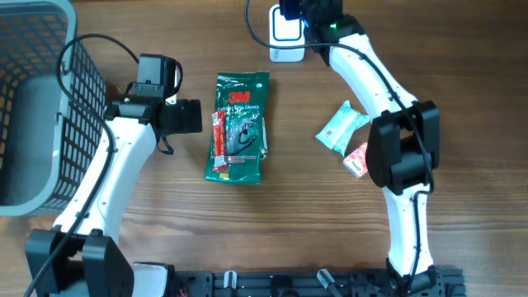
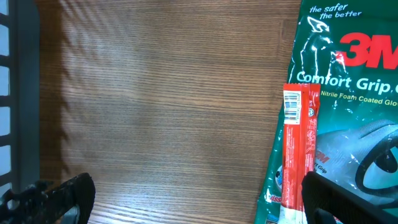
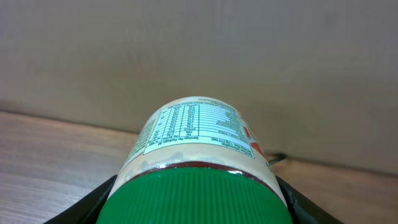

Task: Scan the item barcode
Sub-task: 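Hold the jar's label in front of the white scanner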

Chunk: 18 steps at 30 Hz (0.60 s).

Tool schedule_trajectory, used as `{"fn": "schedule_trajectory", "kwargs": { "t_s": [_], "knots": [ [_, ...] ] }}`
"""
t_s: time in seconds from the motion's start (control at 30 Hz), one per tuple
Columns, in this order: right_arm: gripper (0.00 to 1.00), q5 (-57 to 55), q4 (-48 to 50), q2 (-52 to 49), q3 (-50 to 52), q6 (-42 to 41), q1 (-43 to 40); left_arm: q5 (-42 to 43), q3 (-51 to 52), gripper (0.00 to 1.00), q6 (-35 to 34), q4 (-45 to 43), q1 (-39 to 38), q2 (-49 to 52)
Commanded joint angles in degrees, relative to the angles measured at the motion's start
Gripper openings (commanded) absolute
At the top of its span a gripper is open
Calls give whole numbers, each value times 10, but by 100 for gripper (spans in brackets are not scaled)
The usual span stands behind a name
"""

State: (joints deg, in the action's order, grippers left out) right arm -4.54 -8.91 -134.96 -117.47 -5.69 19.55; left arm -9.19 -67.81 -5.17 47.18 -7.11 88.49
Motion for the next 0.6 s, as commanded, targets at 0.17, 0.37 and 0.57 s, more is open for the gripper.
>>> {"fn": "schedule_trajectory", "kwargs": {
  "t_s": [0.17, 0.37, 0.57],
  "knots": [
    [5, 7, -9, -35, -10, -34, 2, -3, 4, 100, 4, 0, 3, -3],
    [4, 7, 12, -26, -10, -35, 1, -3, 4, 100, 4, 0, 3, -3],
    [4, 4, -3, 83, -10, -35, -16, -3, 4, 100, 4, 0, 3, -3]
  ]
}}
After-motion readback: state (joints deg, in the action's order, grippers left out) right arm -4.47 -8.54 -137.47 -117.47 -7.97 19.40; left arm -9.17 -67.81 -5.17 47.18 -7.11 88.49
